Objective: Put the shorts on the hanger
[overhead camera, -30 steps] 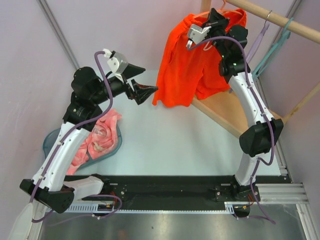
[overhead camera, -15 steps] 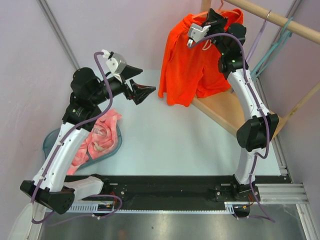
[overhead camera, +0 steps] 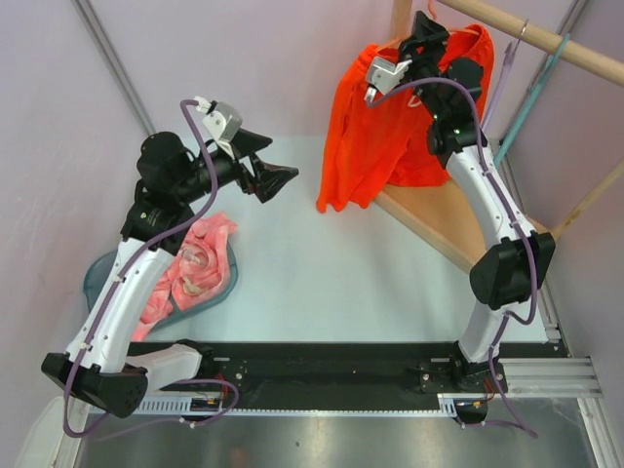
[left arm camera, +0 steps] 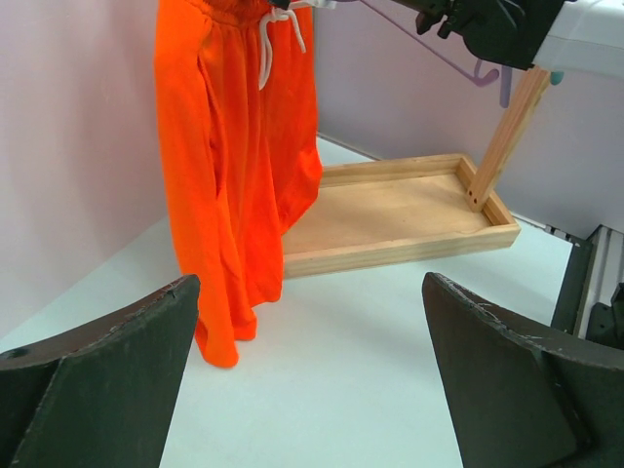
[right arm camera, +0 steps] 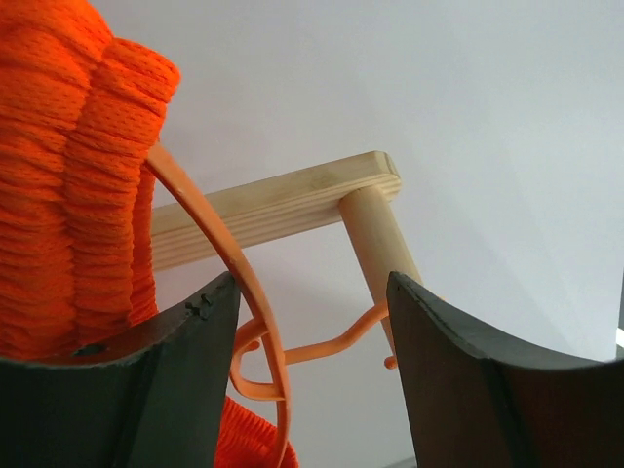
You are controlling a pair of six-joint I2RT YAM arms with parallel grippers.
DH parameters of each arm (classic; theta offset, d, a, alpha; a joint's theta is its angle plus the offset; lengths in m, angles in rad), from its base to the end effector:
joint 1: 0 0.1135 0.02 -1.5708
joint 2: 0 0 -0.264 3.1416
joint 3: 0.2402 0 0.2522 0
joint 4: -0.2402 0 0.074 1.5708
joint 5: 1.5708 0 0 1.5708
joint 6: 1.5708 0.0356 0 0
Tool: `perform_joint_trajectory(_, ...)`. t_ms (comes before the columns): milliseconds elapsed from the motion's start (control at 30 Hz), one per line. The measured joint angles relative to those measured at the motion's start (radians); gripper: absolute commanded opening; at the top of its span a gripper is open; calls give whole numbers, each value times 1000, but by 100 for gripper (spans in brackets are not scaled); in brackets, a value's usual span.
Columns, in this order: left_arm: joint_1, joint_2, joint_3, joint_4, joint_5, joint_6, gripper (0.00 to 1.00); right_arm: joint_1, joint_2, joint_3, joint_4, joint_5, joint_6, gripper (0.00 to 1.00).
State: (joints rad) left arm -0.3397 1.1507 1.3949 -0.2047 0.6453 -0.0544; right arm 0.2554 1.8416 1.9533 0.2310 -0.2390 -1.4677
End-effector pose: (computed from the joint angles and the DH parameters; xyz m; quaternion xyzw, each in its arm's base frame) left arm 0.2171 -0.0994 0.4760 0.3197 0.6181 -0.3493 0.6275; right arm 0.4136 0.1167 0.4913 -0.4976 0.2986 -0.4059 0.7061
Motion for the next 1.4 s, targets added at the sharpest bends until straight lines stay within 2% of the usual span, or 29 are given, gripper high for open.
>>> perform_joint_trajectory(633, 15, 14, -10, -47, 12, -42, 100, 34, -325, -323, 33, 27, -77, 74)
perform_joint_trajectory(1133, 17, 13, -47, -68, 12, -53, 100, 15, -314, -337, 38, 74, -118, 75)
perform_joint_trajectory(1267, 18, 11, -57, -67, 12, -53, 100, -10, -272, -319, 55, 77, -118, 82)
perform_joint_trajectory(1400, 22, 11, -66, -66, 14, -53, 100, -53, -237, -296, 68, 71, -92, 84)
